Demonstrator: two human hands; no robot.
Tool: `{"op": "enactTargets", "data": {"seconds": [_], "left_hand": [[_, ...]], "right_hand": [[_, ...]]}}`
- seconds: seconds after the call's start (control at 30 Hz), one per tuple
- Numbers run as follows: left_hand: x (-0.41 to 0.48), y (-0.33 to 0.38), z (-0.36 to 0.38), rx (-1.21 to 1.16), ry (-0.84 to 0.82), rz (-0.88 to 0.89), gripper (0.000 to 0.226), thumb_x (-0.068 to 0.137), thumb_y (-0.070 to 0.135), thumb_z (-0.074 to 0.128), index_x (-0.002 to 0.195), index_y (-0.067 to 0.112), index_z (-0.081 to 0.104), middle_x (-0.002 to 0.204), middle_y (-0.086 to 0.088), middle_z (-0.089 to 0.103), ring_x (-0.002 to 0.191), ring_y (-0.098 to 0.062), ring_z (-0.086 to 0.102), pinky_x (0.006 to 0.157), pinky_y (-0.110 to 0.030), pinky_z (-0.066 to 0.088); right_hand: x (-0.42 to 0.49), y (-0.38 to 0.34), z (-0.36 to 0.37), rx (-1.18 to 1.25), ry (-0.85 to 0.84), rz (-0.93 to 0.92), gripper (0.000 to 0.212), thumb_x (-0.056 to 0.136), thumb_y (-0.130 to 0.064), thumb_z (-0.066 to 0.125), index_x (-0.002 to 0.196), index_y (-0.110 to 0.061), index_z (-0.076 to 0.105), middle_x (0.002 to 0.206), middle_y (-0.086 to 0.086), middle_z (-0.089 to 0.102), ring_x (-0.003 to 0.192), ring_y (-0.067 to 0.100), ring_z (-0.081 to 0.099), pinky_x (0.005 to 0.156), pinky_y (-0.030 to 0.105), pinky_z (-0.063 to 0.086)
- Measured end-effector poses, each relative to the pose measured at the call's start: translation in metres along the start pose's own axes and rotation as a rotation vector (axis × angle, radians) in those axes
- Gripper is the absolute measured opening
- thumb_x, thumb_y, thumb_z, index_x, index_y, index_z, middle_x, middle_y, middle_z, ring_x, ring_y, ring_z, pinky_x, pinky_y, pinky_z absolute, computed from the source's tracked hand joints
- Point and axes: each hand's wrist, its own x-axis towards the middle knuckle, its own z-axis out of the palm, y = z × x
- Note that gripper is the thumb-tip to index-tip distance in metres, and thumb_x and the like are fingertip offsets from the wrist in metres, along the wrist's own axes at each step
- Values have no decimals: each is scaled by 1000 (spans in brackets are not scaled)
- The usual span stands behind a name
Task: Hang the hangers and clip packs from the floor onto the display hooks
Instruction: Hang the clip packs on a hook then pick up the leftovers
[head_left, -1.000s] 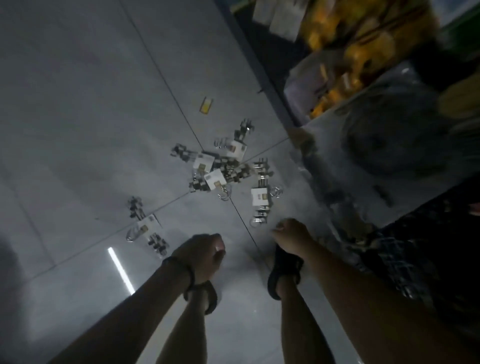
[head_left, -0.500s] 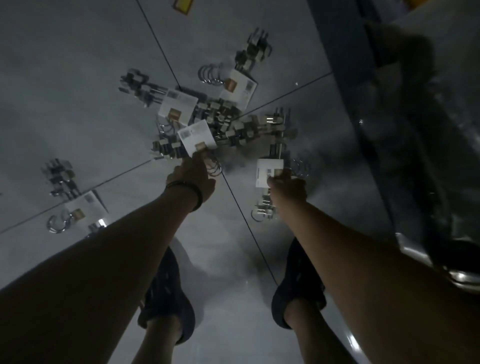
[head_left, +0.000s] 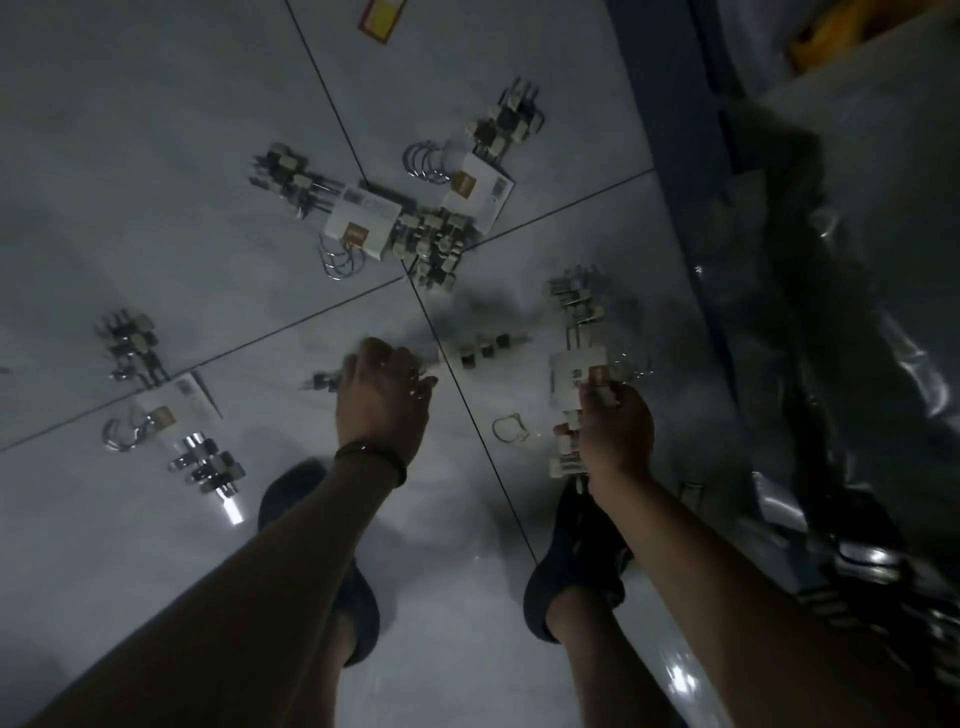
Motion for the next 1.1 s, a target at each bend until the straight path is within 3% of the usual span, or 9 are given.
{"op": "enactTargets", "data": {"seconds": [0.1, 0.23, 0.4, 0.53, 0.67, 0.77, 0.9, 1.0, 1.1], "left_hand": [[-20, 2, -41, 30, 130, 87, 23, 87, 28, 80, 99, 12, 69, 117, -13, 58, 109, -37, 53, 80, -48, 57], [-34, 17, -108, 41, 151, 198, 26, 87, 27, 79, 110, 16, 74, 115, -8, 71, 110, -34, 62, 90, -47, 51], [-49, 65, -221, -135, -32, 168, 15, 92, 30, 67, 81, 23, 62, 82, 3, 73, 74, -24, 69, 78, -39, 58], [-76, 117, -338, -310, -244, 73, 18, 91, 35, 71, 83, 20, 64, 88, 3, 77, 84, -18, 73, 73, -35, 59], [-115, 176, -464, -390, -377, 72, 18, 94, 25, 73, 88, 9, 67, 87, -4, 74, 80, -23, 74, 61, -28, 59], [-150, 207, -550, -445, -474, 97, 11, 96, 15, 72, 90, 5, 70, 88, -14, 78, 79, -33, 78, 71, -52, 65], [-202, 249, -637, -353, -408, 218, 21, 92, 21, 72, 81, 4, 68, 83, -19, 76, 71, -35, 76, 71, -53, 64], [-233, 279, -685, -235, -340, 344, 21, 82, 28, 69, 70, 12, 66, 68, -6, 72, 65, -27, 72, 67, -45, 61], [-252, 295, -721, -180, -264, 458, 21, 77, 34, 70, 59, 27, 60, 59, 12, 63, 62, -15, 63, 61, -34, 50]], "right_hand": [[-20, -19, -24, -42, 22, -10, 32, 104, -46, 59, 104, -15, 69, 88, 10, 77, 56, 21, 75, 60, 55, 64], [-68, -60, -63, -116, -12, -137, 48, 106, -55, 51, 100, -12, 72, 85, 8, 77, 53, 12, 73, 39, 26, 53], [-160, -141, -130, 37, -187, -257, 21, 103, -46, 59, 98, -31, 73, 86, 5, 78, 56, 13, 73, 43, 19, 51], [-242, -215, -197, 126, -195, -279, 30, 103, -49, 58, 109, -24, 74, 85, 5, 78, 59, 17, 74, 46, 21, 54], [-327, -276, -278, 82, -131, -362, 35, 106, -44, 54, 89, -20, 72, 72, 0, 72, 56, 11, 67, 52, 24, 56], [-387, -304, -328, 147, -36, -361, 42, 104, -44, 57, 73, -17, 65, 70, 8, 68, 59, 25, 70, 44, 30, 52], [-462, -330, -383, 256, 56, -374, 45, 103, -48, 56, 64, -29, 65, 68, 11, 66, 57, 35, 73, 41, 24, 41], [-504, -333, -410, 275, 135, -379, 40, 100, -53, 56, 66, -35, 69, 66, 6, 69, 56, 33, 73, 47, 32, 47], [-538, -333, -433, 314, 262, -431, 39, 99, -53, 55, 82, -24, 73, 64, 3, 70, 59, 29, 74, 49, 37, 54]]}}
